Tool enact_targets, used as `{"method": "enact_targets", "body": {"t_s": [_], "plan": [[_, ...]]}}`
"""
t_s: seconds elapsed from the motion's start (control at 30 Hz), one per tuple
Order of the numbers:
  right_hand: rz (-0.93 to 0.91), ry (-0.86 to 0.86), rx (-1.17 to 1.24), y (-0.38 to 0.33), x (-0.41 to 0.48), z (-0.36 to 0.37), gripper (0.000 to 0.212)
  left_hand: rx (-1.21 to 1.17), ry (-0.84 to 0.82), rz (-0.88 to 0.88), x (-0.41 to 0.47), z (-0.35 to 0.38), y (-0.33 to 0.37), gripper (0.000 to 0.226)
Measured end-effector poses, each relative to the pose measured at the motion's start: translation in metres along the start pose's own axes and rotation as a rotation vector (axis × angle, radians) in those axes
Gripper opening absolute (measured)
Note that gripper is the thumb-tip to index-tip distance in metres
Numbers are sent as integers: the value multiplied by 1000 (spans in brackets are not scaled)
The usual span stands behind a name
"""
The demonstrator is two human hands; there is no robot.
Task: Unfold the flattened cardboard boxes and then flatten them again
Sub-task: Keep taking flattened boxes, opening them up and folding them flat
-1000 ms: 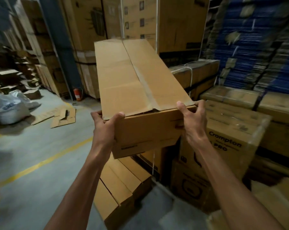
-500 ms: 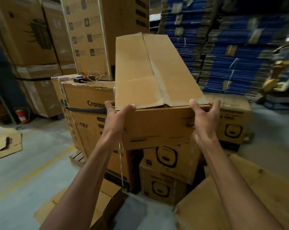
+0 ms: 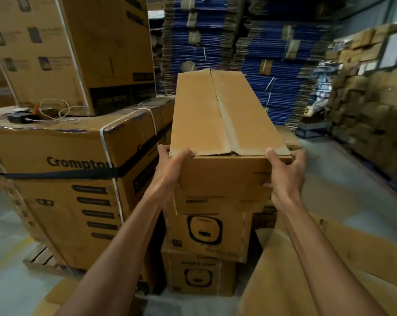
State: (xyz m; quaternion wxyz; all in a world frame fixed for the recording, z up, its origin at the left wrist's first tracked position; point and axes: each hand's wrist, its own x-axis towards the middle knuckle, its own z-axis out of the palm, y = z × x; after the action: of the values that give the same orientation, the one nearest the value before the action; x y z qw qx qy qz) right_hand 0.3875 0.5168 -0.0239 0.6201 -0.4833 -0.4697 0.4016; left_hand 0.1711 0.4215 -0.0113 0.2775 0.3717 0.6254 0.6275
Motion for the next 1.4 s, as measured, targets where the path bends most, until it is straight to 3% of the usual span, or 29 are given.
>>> {"method": "enact_targets", "body": {"t_s": [0.27,0.53,0.8,0.87,0.93,1.03,1.1,1.13,1.17,1.23,1.3,1.4], "plan": [[118,113,-91,24,19,99,43,54,-109,-103,119,-38,-30,49],[169,163,-221,45,38,141,35,17,-200,-228,179,-39,-61,58],[174,110,-211,50,80,155,34,56,-257,-321,219,-27,-46,64],[164,87,-177,56,81,151,35,135,-278,-362,228,-28,-43,76],[136,116,-134,73,75,146,33,313,-222,-214,234,-27,-41,87],[184,281,-49,126,42,145,24,606,-92,325,229,-17,-37,77],[322,339,20,165,16,151,11,839,-172,545,223,-2,-36,80],[429,297,68,180,4,154,5,950,-233,592,221,8,-36,85],[556,206,142,193,-4,158,12,1045,-290,628,221,17,-36,90],[775,14,364,207,-12,167,40,1182,-363,709,223,34,-31,97],[881,-70,538,210,-9,175,48,1243,-410,758,227,46,-26,100],[915,-56,662,211,2,188,59,1295,-452,753,234,58,-27,98]]}}
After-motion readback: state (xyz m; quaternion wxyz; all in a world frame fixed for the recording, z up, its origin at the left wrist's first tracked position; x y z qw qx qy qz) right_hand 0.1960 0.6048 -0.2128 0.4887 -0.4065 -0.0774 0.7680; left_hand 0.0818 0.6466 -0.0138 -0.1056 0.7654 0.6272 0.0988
